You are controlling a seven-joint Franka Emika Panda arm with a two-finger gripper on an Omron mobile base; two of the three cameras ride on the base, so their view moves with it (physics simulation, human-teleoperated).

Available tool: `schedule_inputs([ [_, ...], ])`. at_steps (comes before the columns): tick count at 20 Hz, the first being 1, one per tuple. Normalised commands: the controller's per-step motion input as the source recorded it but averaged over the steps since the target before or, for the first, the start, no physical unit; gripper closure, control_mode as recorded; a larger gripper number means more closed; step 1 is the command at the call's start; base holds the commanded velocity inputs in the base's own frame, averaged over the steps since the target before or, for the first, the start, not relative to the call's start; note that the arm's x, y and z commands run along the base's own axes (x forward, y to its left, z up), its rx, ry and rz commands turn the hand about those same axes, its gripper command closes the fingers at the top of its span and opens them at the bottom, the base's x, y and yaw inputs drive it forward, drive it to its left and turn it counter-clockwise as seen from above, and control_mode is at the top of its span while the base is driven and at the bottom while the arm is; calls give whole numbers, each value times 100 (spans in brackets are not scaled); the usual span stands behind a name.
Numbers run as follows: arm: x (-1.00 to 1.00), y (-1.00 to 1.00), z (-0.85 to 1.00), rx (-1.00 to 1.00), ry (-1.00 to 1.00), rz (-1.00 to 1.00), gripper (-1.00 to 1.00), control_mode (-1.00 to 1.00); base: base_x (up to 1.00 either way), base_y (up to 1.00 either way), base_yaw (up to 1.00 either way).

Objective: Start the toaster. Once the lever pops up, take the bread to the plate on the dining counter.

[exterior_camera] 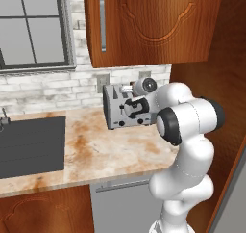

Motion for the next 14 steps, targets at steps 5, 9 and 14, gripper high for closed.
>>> schedule_inputs([
  [5, 0, 0, -3, 0, 0, 0, -100, -100, 0, 0, 0],
  [9, 1, 0, 0, 0, 0, 0, -100, -100, 0, 0, 0],
  [14, 3, 0, 0, 0, 0, 0, -100, -100, 0, 0, 0],
])
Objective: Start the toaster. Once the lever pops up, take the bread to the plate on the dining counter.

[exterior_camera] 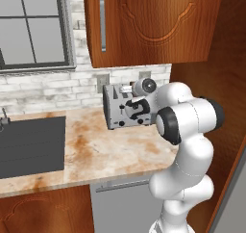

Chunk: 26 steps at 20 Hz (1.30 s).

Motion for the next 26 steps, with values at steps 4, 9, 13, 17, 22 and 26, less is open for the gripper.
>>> schedule_inputs([
  [4, 3, 0, 0, 0, 0, 0, -100, -100, 0, 0, 0],
  [9, 0, 0, 0, 0, 0, 0, -100, -100, 0, 0, 0],
  [13, 0, 0, 0, 0, 0, 0, 100, -100, 0, 0, 0],
  [17, 0, 0, 0, 0, 0, 0, 100, -100, 0, 0, 0],
  [22, 0, 0, 0, 0, 0, 0, 100, -100, 0, 0, 0],
  [26, 0, 0, 0, 0, 0, 0, 100, -100, 0, 0, 0],
])
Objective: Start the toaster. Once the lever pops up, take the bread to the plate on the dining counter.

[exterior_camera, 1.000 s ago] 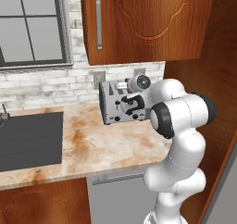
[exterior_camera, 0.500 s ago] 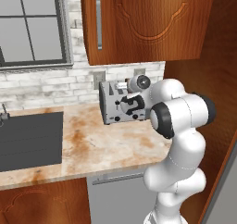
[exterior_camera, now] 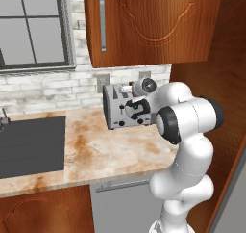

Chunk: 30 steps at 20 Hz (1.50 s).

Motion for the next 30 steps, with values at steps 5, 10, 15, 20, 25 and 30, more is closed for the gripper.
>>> schedule_inputs([
  [5, 0, 0, 0, 0, 0, 0, 100, -100, 0, 0, 0],
  [10, 0, 0, 0, 0, 0, 0, 100, -100, 0, 0, 0],
  [15, 0, 0, 0, 0, 0, 0, 100, -100, 0, 0, 0],
  [20, 0, 0, 0, 0, 0, 0, 100, -100, 0, 0, 0],
  [25, 0, 0, 0, 0, 0, 0, 100, -100, 0, 0, 0],
  [30, 0, 0, 0, 0, 0, 0, 100, -100, 0, 0, 0],
])
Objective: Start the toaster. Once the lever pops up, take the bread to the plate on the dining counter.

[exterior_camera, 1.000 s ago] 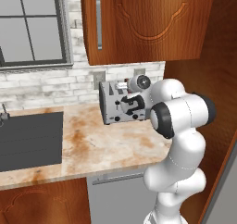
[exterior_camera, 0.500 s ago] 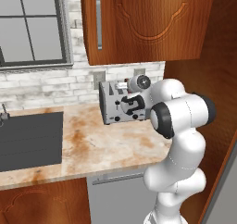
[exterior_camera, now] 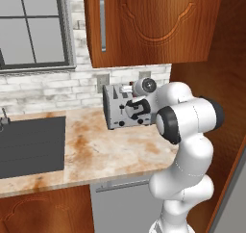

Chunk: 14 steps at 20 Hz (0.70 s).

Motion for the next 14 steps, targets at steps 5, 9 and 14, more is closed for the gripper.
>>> schedule_inputs([
  [5, 0, 0, 0, 0, 0, 0, 100, -100, 0, 0, 0],
  [9, 0, 0, 0, 0, 0, 0, 100, -100, 0, 0, 0],
  [14, 0, 0, 0, 0, 0, 0, 100, -100, 0, 0, 0],
])
